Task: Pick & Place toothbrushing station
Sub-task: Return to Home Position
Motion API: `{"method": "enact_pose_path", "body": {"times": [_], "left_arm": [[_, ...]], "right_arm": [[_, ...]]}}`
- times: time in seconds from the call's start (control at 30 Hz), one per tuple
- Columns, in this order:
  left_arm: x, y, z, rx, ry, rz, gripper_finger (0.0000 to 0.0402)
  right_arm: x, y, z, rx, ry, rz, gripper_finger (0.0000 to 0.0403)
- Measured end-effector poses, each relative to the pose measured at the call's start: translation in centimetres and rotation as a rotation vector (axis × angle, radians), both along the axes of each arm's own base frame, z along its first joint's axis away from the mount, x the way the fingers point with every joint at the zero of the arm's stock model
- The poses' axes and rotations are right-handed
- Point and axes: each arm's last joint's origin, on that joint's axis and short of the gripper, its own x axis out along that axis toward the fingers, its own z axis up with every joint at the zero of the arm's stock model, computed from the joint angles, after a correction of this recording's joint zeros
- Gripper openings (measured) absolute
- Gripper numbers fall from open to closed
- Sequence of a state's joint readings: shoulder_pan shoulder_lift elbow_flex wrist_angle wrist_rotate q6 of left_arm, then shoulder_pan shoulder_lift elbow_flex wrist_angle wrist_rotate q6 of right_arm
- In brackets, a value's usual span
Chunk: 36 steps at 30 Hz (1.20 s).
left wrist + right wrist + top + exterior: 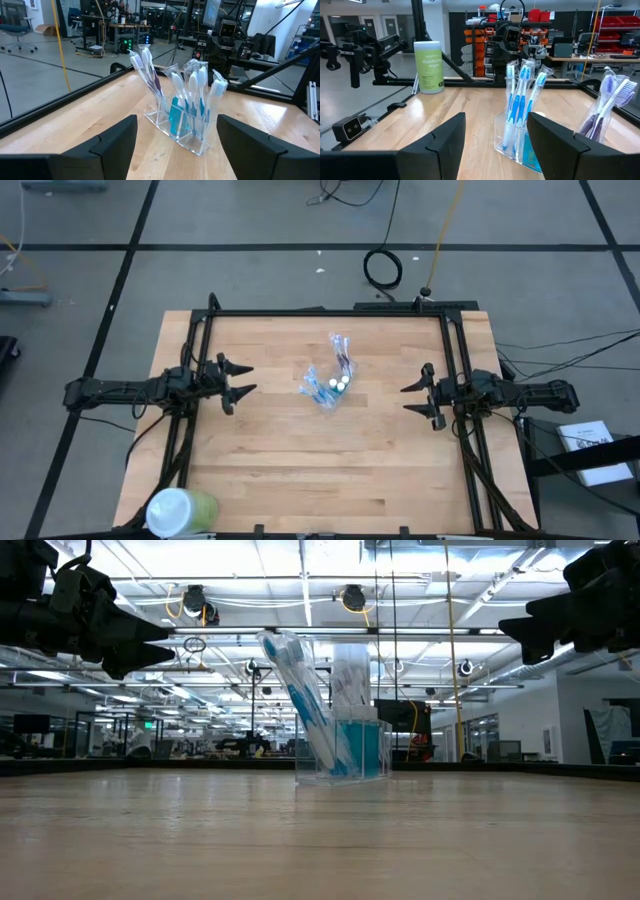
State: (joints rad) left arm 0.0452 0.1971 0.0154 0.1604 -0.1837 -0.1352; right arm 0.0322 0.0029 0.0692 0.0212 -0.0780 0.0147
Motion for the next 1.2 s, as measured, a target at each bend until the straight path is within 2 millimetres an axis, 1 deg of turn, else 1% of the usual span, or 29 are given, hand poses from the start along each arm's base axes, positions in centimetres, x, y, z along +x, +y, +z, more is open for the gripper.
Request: {"method": "enact_pose_path", "body": {"times": [1.2], "left_arm": [[0.0, 0.0, 0.0, 0.0, 0.0, 0.0, 0.0283]], "right_arm": [[0.0, 0.0, 0.25, 0.004, -0.025, 0.001, 0.0206]]}}
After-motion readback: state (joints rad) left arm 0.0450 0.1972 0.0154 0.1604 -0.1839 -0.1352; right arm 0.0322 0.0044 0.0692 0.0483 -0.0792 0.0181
